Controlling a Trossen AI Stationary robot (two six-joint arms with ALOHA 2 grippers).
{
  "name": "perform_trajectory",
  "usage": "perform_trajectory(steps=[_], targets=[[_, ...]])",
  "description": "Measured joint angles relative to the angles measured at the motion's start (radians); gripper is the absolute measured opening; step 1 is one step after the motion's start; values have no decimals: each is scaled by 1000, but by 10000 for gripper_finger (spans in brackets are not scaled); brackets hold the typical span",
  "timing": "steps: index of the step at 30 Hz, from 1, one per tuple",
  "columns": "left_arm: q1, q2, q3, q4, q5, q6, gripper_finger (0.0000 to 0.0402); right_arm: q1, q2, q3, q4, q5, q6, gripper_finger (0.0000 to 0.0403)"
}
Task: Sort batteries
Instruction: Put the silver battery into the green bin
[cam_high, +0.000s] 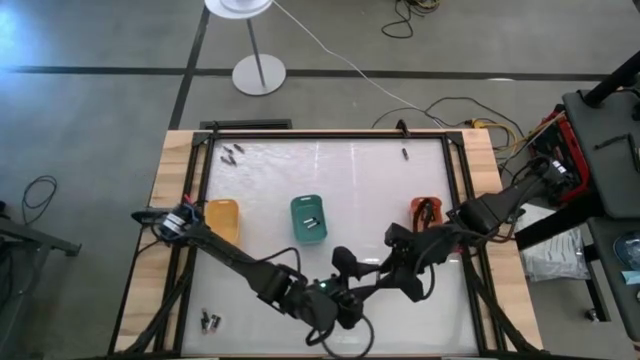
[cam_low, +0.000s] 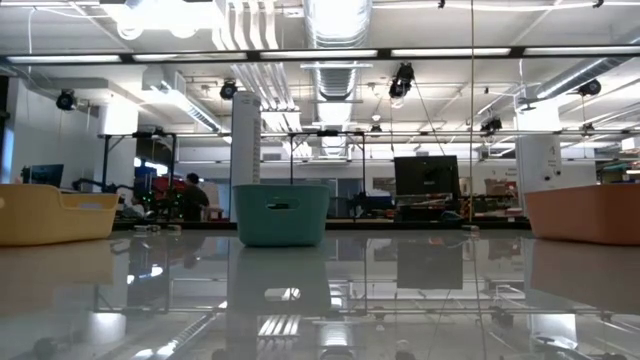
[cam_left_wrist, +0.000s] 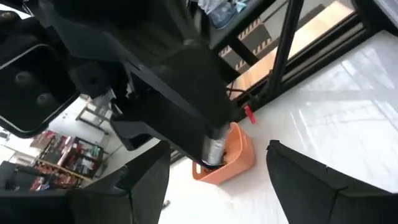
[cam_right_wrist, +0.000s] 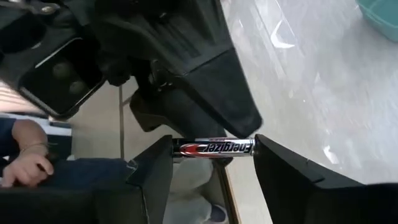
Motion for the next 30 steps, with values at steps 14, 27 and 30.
perform_trajectory(steps=[14, 27, 30], targets=[[2, 29, 117, -131, -17, -131, 99, 0, 0, -1, 26, 2, -26, 200], [-2, 4, 118, -236, -17, -284, 10, -3, 0, 9, 43, 17, -71, 244], [-2, -21, 117, -371, -18, -401, 9, -5, -1, 23, 50, 90, -117, 266]])
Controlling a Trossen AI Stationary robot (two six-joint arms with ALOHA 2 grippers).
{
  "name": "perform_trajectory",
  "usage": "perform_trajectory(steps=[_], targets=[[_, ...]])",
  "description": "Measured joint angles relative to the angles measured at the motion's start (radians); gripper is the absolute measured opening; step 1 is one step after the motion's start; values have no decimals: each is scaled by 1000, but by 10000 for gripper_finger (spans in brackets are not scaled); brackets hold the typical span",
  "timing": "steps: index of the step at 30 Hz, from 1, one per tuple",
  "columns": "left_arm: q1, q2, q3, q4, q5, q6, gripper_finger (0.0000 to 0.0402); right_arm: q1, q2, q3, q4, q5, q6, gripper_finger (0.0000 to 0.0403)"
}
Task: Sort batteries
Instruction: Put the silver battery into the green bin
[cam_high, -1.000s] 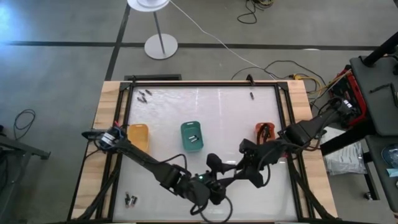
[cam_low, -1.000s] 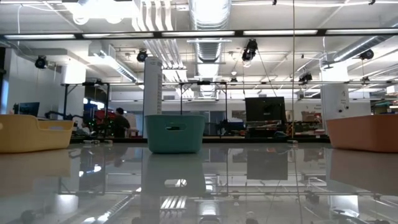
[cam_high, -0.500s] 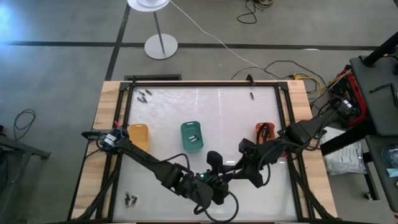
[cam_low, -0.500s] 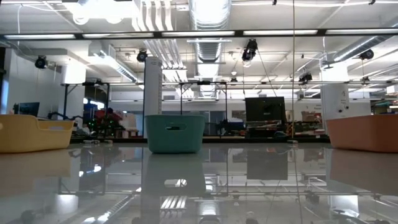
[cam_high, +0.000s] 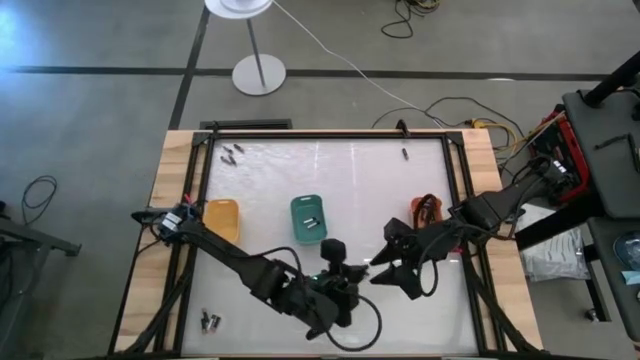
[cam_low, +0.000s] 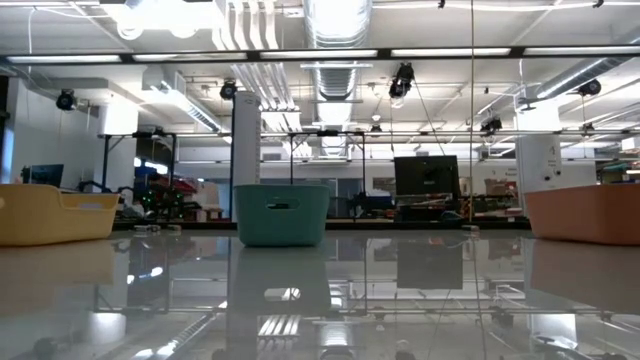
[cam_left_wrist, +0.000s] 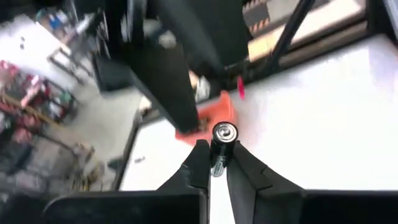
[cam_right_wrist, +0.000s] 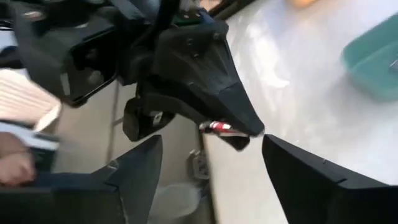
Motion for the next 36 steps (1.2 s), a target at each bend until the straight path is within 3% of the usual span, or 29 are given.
perform_trajectory(steps=[4, 8, 11, 14, 16, 26, 36], targets=[[10, -41, -8, -205, 27, -141, 8, -3, -1, 5, -9, 104, -60, 292], [102, -63, -18, -558, 202, -369, 8, -3, 0, 5, -36, 199, -72, 310], [210, -63, -58, -682, 393, -415, 7, -3, 1, 1, -52, 263, -73, 316], [322, -66, -123, -664, 632, -382, 7, -8, 1, 0, -52, 293, -61, 316], [381, -65, -176, -645, 700, -334, 7, -8, 1, 0, -52, 294, -31, 312], [565, -63, -377, -541, 835, -233, 7, 28, 6, 1, -41, 304, 69, 292], [638, -57, -523, -335, 838, -219, 7, 26, 9, 1, -43, 315, 75, 307]])
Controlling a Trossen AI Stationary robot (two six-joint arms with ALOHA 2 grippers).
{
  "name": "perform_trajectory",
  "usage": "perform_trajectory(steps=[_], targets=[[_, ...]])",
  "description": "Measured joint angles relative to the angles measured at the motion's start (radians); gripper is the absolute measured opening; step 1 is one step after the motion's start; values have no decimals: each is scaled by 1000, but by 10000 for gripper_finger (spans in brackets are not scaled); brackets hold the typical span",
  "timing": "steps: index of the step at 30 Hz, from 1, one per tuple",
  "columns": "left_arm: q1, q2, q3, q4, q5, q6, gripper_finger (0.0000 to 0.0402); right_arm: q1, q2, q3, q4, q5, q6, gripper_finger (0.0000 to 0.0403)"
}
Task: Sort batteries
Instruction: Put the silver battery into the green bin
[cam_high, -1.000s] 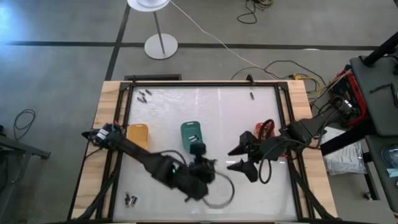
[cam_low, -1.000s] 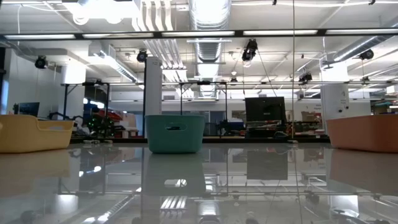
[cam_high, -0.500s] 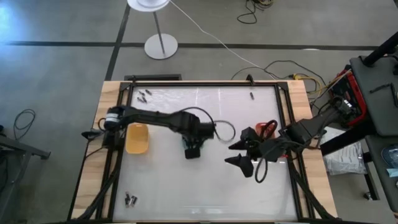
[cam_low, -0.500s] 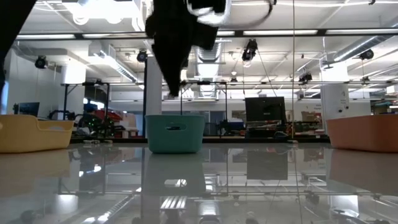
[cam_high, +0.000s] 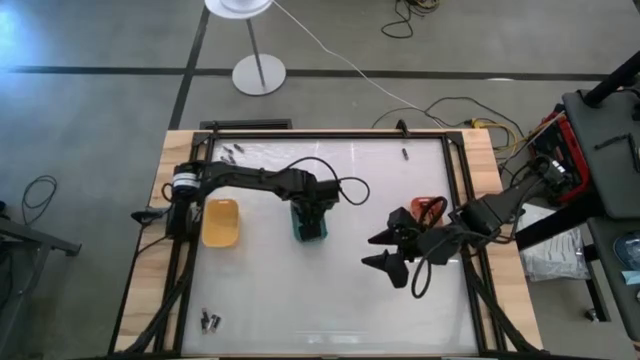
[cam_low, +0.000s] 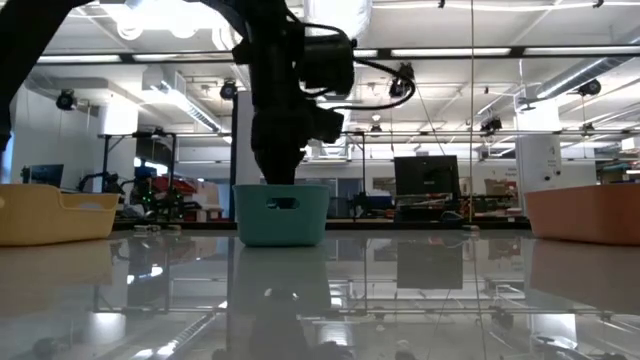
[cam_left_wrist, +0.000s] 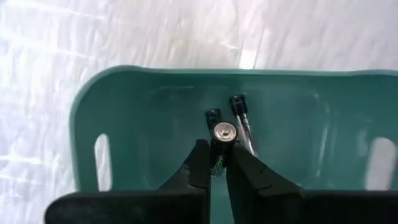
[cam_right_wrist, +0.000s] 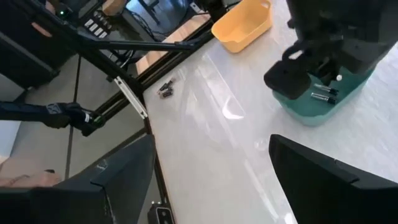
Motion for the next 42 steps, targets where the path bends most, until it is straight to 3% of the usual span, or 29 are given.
perform_trajectory(steps=[13, 25, 35, 42], targets=[[32, 27, -100, 73, -8, 1, 13, 0, 0, 0, 5, 15, 10, 297], [31, 36, -78, 89, -8, 23, 41, 0, 0, 0, 5, 16, 19, 312], [31, 36, 49, 16, -7, 16, 110, 0, 0, -1, -35, 22, -30, 339], [4, -10, 246, -123, 10, 5, 154, -1, -1, -1, -119, 28, -10, 345]])
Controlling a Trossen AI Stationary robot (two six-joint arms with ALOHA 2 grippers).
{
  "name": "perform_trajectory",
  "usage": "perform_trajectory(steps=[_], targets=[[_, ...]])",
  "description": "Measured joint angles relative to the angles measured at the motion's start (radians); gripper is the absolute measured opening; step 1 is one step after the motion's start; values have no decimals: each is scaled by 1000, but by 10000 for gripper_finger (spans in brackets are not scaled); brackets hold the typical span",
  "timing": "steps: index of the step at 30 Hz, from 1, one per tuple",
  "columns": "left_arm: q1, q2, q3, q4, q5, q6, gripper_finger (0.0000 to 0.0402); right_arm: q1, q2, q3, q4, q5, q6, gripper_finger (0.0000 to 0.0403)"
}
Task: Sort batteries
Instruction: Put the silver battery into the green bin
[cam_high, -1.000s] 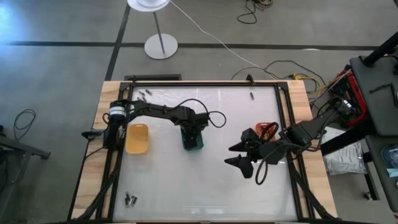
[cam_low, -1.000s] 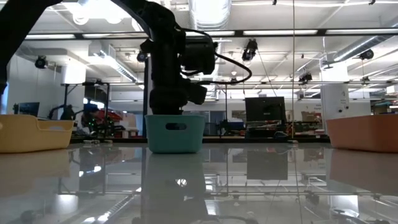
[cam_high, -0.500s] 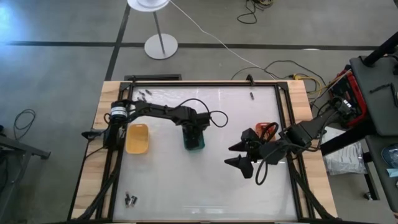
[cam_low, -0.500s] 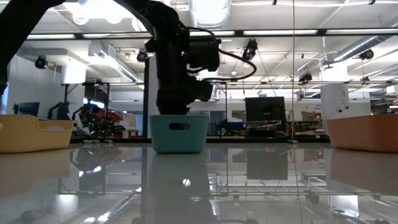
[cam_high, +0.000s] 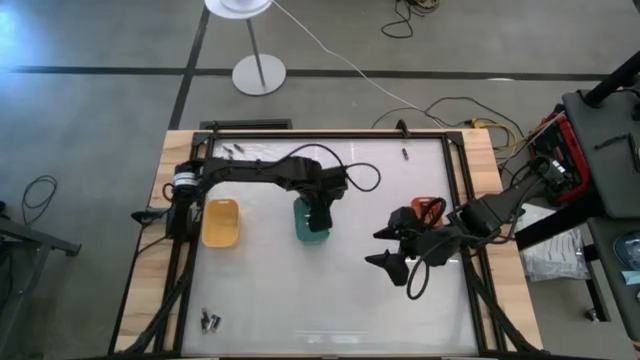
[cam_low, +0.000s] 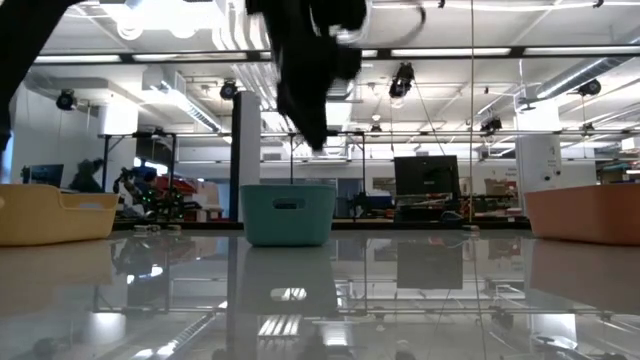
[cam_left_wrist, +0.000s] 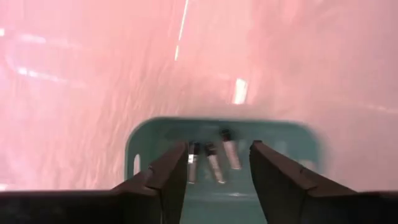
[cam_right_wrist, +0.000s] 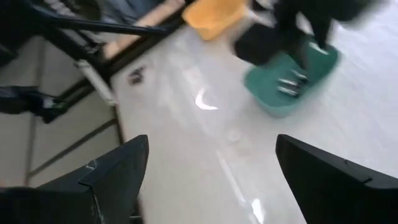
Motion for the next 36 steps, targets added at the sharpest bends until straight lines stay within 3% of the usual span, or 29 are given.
perform_trajectory(steps=[5, 9, 12, 17, 19, 24, 30, 36], targets=[[-30, -110, 92, -113, -22, -9, 153, -17, -1, 0, -169, 15, 113, 345], [-27, -260, 55, -137, -45, -41, 153, -21, 0, 0, -263, 12, 225, 337], [-12, -385, -47, -137, -106, -119, 153, -21, 0, -4, -267, 16, 239, 331], [9, -591, -302, -175, -364, -397, 153, -25, 1, -13, -265, 71, 242, 322], [44, -663, -409, -180, -406, -518, 153, -35, 1, -14, -264, 77, 247, 319], [252, -782, -650, -106, -409, -770, 152, -83, 1, -22, -225, 94, 287, 313], [596, -806, -829, 20, -407, -782, 152, -141, 1, -31, -84, 95, 224, 304], [844, -768, -895, 243, -229, -796, 152, -176, 1, -31, -34, 95, 173, 305]])
